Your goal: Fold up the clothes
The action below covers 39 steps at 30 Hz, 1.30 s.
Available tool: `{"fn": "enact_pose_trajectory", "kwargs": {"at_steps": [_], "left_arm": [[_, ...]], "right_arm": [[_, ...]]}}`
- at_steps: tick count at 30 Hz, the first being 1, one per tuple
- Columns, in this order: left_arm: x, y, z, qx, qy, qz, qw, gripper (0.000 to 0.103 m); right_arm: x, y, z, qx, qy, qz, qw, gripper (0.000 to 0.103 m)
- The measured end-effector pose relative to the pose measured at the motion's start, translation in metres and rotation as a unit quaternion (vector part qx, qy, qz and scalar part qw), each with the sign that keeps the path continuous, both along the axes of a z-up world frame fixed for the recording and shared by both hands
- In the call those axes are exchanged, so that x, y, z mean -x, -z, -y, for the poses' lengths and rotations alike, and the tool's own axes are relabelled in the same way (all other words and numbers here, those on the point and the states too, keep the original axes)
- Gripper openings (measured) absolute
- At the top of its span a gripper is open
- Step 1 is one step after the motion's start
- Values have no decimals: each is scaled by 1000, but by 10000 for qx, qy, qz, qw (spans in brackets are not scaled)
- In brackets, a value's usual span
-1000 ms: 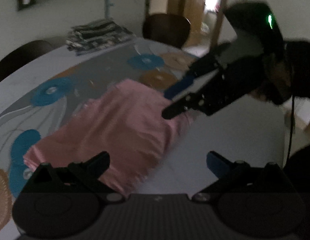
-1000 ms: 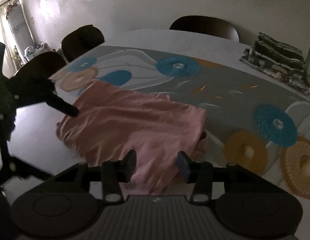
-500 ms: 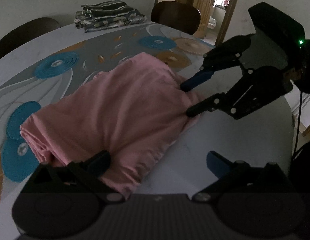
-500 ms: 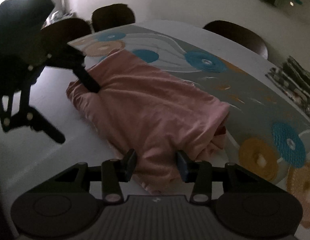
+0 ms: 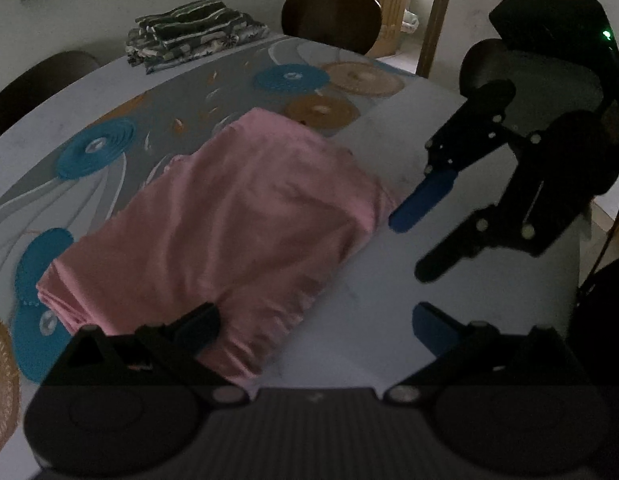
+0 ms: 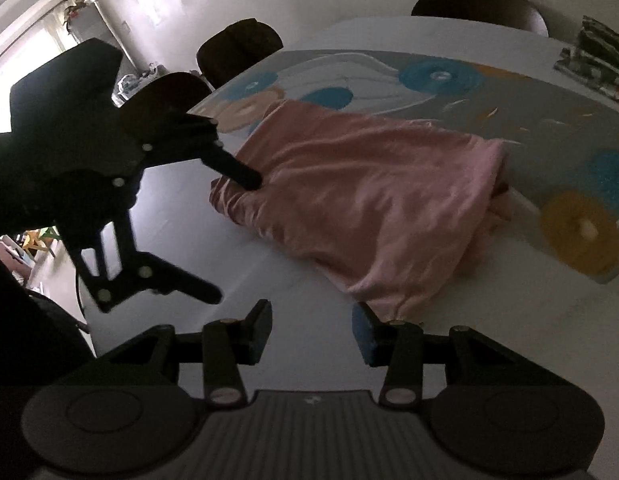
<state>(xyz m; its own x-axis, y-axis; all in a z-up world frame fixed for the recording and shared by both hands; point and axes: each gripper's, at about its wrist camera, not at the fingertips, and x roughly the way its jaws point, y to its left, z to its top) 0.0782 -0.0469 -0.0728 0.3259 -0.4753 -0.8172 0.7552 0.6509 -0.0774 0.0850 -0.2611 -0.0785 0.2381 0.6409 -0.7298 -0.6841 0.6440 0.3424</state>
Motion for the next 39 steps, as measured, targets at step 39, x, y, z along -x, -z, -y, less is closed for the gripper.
{"fn": "enact_pose_trajectory", "kwargs": {"at_steps": [39], "left_arm": [[-35,11,-9,-46,-810,298,9963,103]], "right_arm": [[-64,4,-23,543,444,878,9937,48]]}}
